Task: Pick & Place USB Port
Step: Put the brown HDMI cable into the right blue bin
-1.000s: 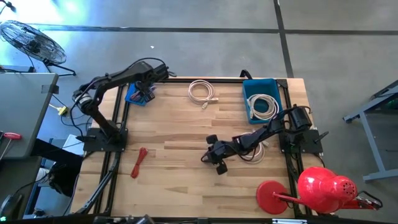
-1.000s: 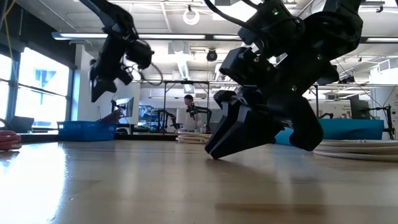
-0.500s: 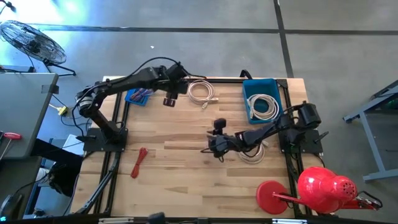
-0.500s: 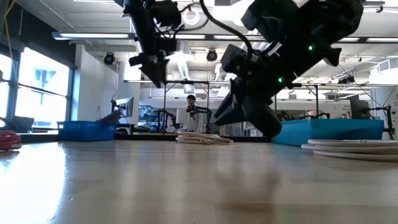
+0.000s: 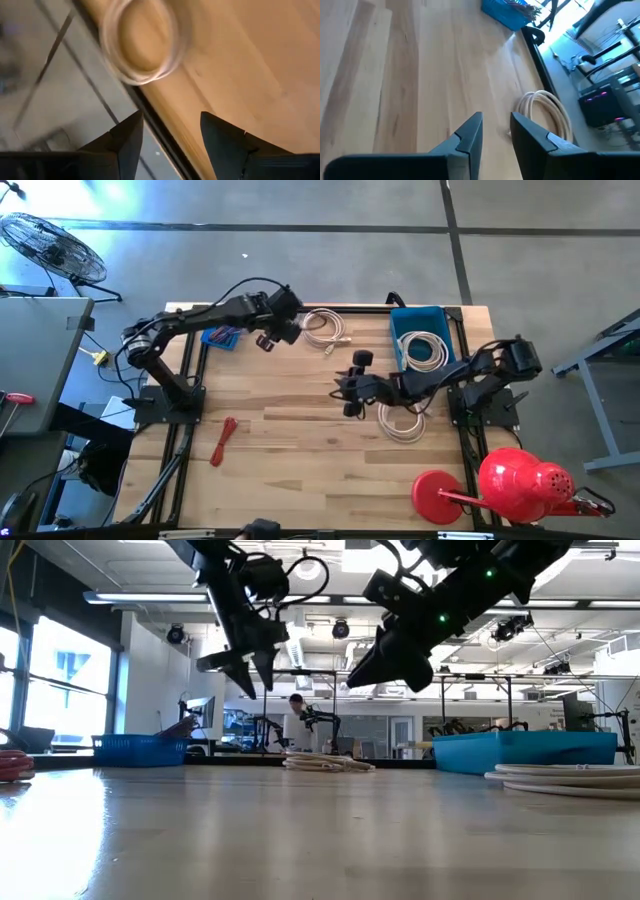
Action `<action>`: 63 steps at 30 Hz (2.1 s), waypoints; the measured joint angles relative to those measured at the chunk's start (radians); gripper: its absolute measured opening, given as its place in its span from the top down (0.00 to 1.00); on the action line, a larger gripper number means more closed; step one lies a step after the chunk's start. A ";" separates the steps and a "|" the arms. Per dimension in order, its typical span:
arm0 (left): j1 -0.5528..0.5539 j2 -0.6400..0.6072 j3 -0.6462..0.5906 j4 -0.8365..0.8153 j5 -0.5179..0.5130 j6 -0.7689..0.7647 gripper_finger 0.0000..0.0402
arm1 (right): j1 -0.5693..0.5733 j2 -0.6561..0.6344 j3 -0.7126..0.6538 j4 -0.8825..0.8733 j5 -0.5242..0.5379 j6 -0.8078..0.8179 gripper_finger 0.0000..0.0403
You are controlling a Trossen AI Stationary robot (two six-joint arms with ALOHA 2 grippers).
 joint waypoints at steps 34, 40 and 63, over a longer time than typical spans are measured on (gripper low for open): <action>0.104 0.381 0.240 0.036 0.280 0.105 0.53 | 0.011 -0.003 0.001 -0.057 -0.052 0.030 0.77; 0.105 0.438 0.295 -0.046 0.298 0.111 0.53 | 0.010 -0.003 0.002 -0.064 -0.039 0.030 0.77; 0.098 0.567 0.333 0.010 0.208 0.068 0.96 | -0.014 -0.003 0.002 -0.062 -0.041 0.032 0.77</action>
